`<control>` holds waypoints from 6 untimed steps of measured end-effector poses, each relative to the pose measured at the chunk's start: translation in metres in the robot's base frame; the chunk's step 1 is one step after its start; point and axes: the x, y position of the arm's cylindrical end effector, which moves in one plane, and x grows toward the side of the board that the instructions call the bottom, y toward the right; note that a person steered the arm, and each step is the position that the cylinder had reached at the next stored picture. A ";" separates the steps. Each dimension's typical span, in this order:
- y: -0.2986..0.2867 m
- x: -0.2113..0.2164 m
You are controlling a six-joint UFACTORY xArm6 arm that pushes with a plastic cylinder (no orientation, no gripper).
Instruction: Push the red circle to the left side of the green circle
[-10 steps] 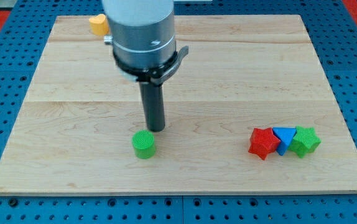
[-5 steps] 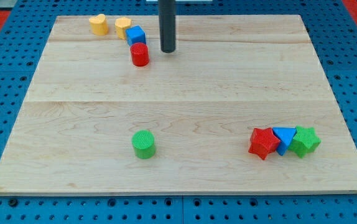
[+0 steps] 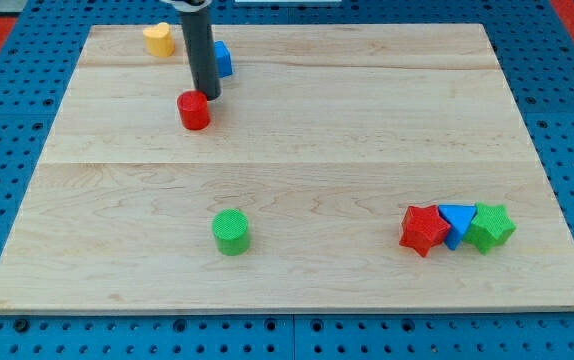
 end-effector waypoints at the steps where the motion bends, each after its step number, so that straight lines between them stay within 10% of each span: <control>1: -0.024 0.002; 6: -0.023 0.114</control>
